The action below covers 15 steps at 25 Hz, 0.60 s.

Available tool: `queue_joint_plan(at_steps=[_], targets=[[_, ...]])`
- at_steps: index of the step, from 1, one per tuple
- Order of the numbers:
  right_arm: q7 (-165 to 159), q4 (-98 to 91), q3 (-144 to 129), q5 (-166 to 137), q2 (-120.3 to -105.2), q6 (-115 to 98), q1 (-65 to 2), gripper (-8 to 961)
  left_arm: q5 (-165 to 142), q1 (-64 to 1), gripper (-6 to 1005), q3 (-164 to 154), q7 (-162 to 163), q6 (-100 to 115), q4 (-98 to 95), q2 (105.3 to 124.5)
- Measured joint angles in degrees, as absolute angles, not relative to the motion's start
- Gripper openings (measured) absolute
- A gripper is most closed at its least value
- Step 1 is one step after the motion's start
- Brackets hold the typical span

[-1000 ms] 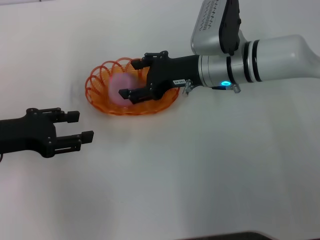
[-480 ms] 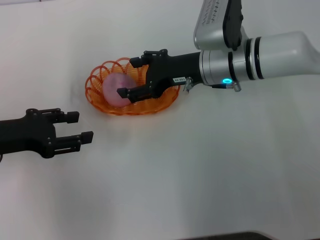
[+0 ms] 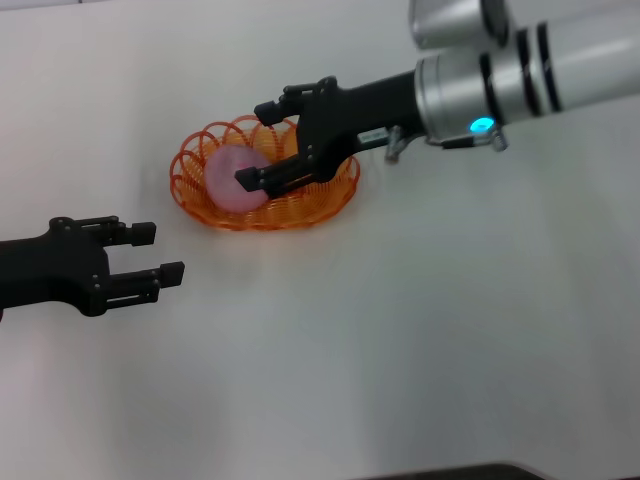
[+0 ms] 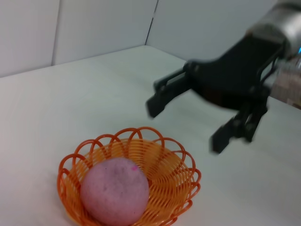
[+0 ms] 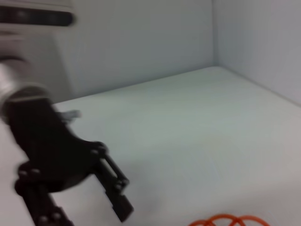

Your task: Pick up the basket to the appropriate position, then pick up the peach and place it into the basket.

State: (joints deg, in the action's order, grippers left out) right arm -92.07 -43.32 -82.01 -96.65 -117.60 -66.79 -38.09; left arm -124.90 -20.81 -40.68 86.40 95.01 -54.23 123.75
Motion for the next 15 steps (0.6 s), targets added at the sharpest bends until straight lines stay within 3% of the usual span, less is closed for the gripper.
queue_joint_plan(at_steps=[2, 15], targets=[[-98.9, -50.1, -78.7, -103.7, -116.91, -73.8, -37.7, 942, -124.9, -20.8, 674, -40.7, 86.4, 95.0, -54.2, 123.75], [-106.3, -61.1, -56.2, -125.8, -116.18, -100.6, -37.8, 939, -124.9, -20.9, 674, -40.7, 86.5, 95.0, -54.5, 123.75]])
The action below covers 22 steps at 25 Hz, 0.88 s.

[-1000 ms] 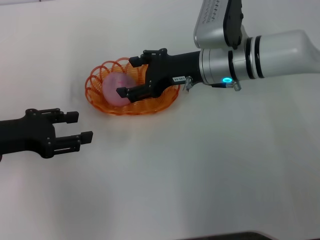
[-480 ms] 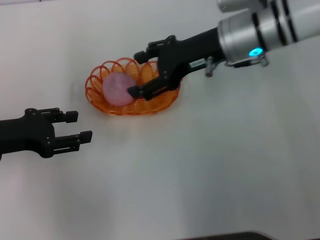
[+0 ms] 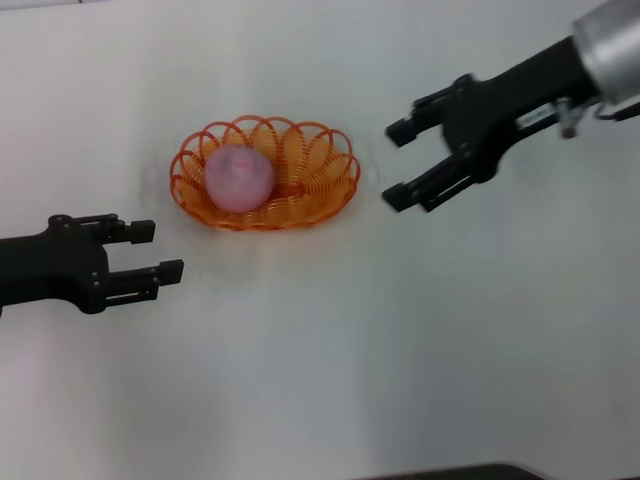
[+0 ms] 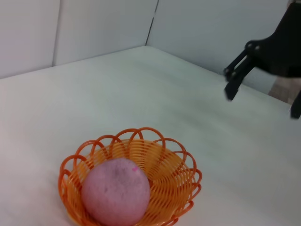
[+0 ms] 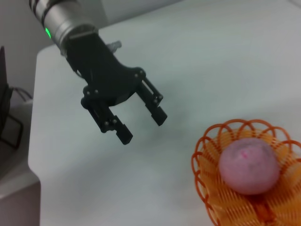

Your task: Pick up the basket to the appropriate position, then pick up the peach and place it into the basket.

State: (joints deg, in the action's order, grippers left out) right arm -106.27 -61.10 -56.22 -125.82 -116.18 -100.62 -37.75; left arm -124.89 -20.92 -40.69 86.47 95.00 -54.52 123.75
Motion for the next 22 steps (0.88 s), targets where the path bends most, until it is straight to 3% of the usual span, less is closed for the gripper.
queue_joint_plan(at_steps=[3, 7, 10, 15, 22], targets=[[-103.3, -62.3, -50.4, -124.1, -116.43, -103.0, -35.6, 934, -124.4, -21.1, 674, -39.9, 86.6, 94.9, -54.6, 123.75], [-93.9, -62.1, -41.6, -116.5, -118.83, -103.0, -29.7, 931, -123.1, -21.3, 674, -38.9, 86.3, 94.9, -54.7, 123.63], [-89.6, -59.9, -39.5, -112.9, -119.48, -102.7, -27.2, 929, -123.0, -21.3, 674, -38.9, 86.3, 94.8, -54.7, 123.66], [-76.5, -45.9, -38.4, -106.8, -119.33, -100.5, -23.0, 926, -121.9, -21.3, 675, -38.8, 86.0, 94.0, -54.2, 123.74], [-65.5, -32.7, -39.2, -112.4, -119.49, -90.8, -23.0, 924, -121.8, -21.2, 675, -38.9, 83.5, 92.6, -52.4, 123.75]])
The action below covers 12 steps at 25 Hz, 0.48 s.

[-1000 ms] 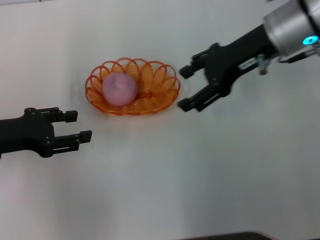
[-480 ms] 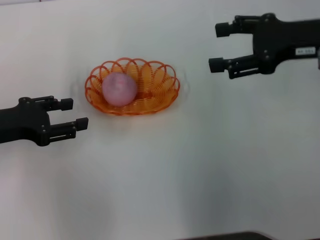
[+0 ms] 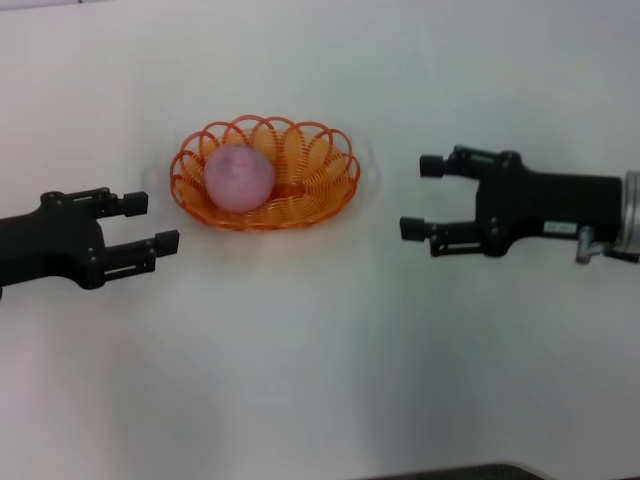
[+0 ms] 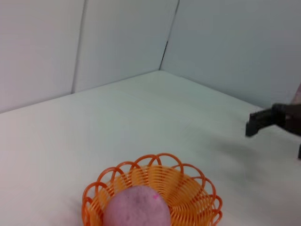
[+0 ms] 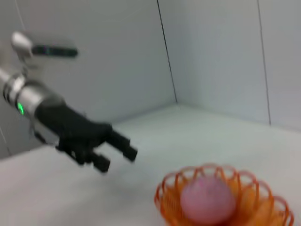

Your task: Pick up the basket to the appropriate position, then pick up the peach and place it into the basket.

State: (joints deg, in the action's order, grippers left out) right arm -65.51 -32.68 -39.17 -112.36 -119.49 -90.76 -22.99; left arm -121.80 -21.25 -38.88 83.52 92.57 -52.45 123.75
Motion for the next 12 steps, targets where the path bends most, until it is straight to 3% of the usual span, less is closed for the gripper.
queue_joint_plan(at_steps=[12], targets=[[-64.6, -31.1, -40.2, -113.6, -119.70, -87.8, -23.7, 924, -121.7, -21.0, 675, -38.8, 81.5, 91.3, -49.9, 123.76]])
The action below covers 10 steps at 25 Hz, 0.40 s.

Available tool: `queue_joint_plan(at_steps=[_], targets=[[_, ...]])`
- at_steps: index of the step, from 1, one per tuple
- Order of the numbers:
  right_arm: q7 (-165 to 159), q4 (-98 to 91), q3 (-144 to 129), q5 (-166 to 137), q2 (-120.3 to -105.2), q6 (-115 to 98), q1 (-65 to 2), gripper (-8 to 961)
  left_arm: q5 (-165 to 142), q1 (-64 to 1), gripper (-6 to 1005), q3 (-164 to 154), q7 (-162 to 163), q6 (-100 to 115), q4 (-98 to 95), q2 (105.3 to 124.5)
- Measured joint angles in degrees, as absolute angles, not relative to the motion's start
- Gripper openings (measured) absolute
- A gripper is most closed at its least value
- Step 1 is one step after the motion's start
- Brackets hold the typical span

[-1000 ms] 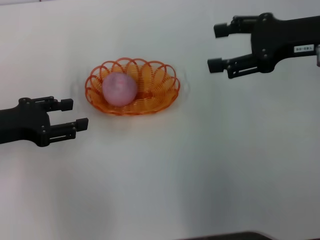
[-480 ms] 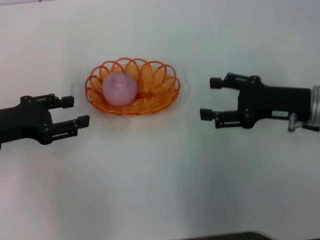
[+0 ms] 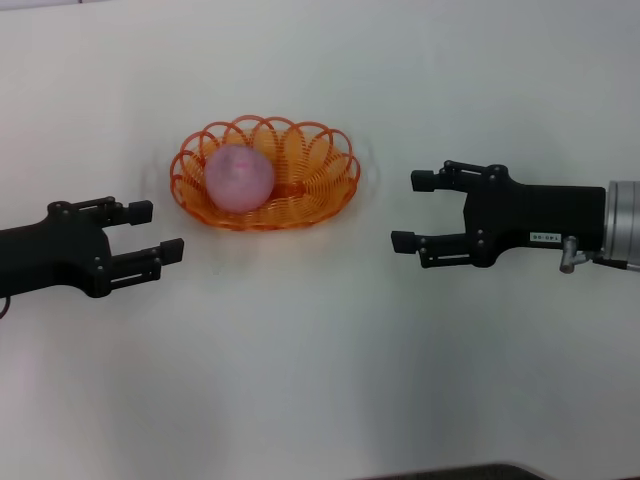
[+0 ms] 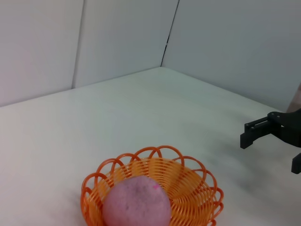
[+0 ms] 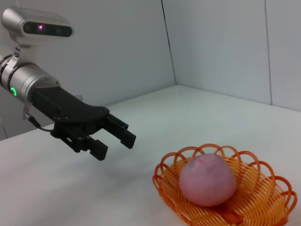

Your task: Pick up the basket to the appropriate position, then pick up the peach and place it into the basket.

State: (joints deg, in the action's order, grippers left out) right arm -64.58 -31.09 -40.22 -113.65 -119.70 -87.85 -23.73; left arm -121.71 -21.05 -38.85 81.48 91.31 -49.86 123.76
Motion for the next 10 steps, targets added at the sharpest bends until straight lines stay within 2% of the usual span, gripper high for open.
queue_joint_plan(at_steps=[10], targets=[[-64.5, -30.1, -40.2, -113.5, -119.71, -87.4, -24.0, 924, -121.7, -21.2, 674, -38.8, 81.5, 91.3, -49.7, 123.75]])
